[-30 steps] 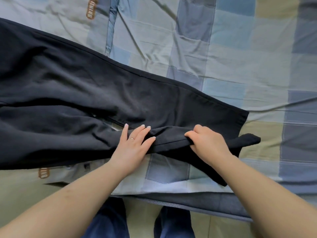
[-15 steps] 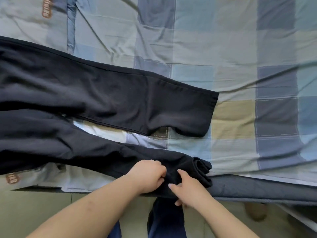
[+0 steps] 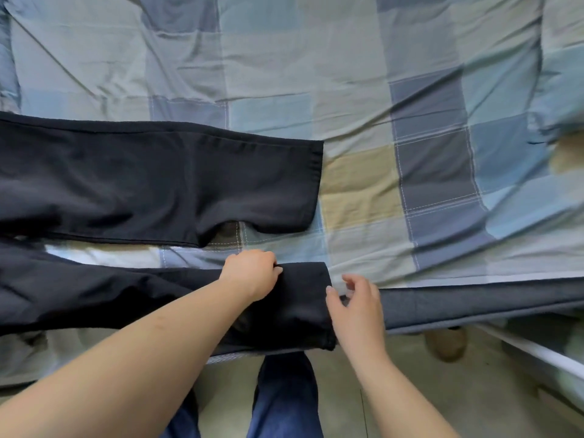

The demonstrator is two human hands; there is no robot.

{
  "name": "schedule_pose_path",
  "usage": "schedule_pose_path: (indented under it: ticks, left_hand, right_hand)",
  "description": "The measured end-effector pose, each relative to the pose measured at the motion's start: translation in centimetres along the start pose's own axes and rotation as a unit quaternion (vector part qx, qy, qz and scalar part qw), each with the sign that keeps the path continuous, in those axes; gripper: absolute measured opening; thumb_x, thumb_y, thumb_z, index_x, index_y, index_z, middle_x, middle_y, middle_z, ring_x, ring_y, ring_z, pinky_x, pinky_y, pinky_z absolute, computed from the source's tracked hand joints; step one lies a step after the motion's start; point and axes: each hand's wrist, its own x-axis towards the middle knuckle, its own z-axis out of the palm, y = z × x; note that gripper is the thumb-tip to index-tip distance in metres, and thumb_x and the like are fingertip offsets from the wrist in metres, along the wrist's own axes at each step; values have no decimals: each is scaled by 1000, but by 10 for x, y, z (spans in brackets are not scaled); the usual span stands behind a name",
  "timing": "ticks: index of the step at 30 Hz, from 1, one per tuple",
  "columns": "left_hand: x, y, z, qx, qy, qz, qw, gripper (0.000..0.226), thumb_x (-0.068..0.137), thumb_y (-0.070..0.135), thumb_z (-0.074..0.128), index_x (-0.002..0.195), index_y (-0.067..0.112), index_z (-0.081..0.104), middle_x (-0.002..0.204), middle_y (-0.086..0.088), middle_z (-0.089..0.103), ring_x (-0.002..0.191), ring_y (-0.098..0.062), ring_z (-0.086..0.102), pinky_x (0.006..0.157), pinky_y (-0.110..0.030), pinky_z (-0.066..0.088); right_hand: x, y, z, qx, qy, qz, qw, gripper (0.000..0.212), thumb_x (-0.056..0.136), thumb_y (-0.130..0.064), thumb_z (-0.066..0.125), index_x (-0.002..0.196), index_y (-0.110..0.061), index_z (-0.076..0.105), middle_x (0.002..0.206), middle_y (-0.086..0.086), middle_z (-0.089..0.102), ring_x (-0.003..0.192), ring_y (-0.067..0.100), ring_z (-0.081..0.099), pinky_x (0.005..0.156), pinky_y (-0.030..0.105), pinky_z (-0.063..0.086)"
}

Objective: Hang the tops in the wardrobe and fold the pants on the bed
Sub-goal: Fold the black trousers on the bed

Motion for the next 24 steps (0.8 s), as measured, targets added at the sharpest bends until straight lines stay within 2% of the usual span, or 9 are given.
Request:
schedule_pose_path:
  ticks: [2, 4, 6, 12, 14, 16, 19, 21, 24]
  left_hand:
    - [3, 2, -2, -11, -64, 8, 998, 41, 101, 43, 29, 113, 18, 59, 117, -3, 62, 111, -27, 55, 89, -37, 42]
    - [5, 3, -4, -30, -124, 10, 992, 51, 102, 46, 24, 110, 12, 61, 118, -7, 62, 113, -28, 54, 92, -36, 40]
    - [6, 0, -8, -83, -150, -9, 985, 59, 100, 51, 22, 114, 11, 63, 124, -8, 59, 119, -28, 52, 98, -35, 38]
    - [6, -3, -19, -307, -169, -66, 934, 70, 91, 69, 21, 140, 25, 47, 148, 4, 41, 138, -19, 35, 113, -34, 20]
    - [10, 0, -31, -318, -128, -6, 940, 62, 90, 69, 27, 125, 30, 59, 134, 10, 54, 130, -15, 44, 112, -31, 27]
    - [13, 5, -41, -321, -36, 78, 943, 43, 91, 62, 40, 89, 28, 66, 96, 13, 66, 98, -7, 60, 90, -24, 42]
    - [15, 3, -47, -304, 144, 121, 934, 29, 87, 52, 55, 76, 25, 57, 70, 9, 58, 69, -2, 53, 65, -17, 39]
    - [13, -4, -47, -319, 209, 107, 918, 25, 87, 48, 59, 79, 26, 50, 72, 9, 56, 68, -2, 51, 63, -15, 37]
    - [14, -10, -49, -299, 191, 99, 930, 26, 86, 46, 61, 80, 26, 45, 72, 8, 56, 66, -5, 51, 61, -17, 37]
  right_hand:
    - [24, 7, -6, -13, -90, 77, 993, 41, 89, -47, 56, 119, -19, 58, 119, 0, 54, 111, 20, 54, 86, 32, 41]
    - [35, 10, -3, 6, -213, 92, 973, 30, 88, -49, 56, 84, -21, 65, 90, -4, 64, 91, 17, 60, 75, 30, 43]
    - [36, 12, 3, 18, -254, 50, 966, 23, 87, -44, 59, 73, -26, 59, 79, -11, 64, 81, 10, 60, 68, 26, 44]
    - [27, 16, -1, 98, -107, -148, 978, 10, 93, -23, 54, 94, -31, 49, 77, 1, 64, 66, 10, 54, 64, 25, 42]
    - [25, 17, -10, 120, -54, -191, 973, 19, 91, -19, 56, 96, -36, 49, 79, -4, 65, 71, 8, 56, 66, 21, 42]
    - [28, 16, -18, 150, -13, -196, 969, 26, 90, -16, 59, 90, -40, 50, 83, -14, 64, 76, 4, 58, 66, 12, 42]
    - [44, 21, -21, 175, 10, -145, 974, 25, 90, -15, 60, 88, -39, 53, 86, -18, 64, 65, 9, 58, 64, 15, 45]
    - [54, 26, -18, 156, -52, -91, 982, 18, 92, -20, 59, 101, -35, 59, 92, -20, 64, 73, 2, 61, 71, 21, 51]
    - [58, 29, -8, 156, -174, -45, 971, 32, 92, -35, 57, 124, -35, 56, 102, -34, 60, 94, -16, 55, 83, 15, 44]
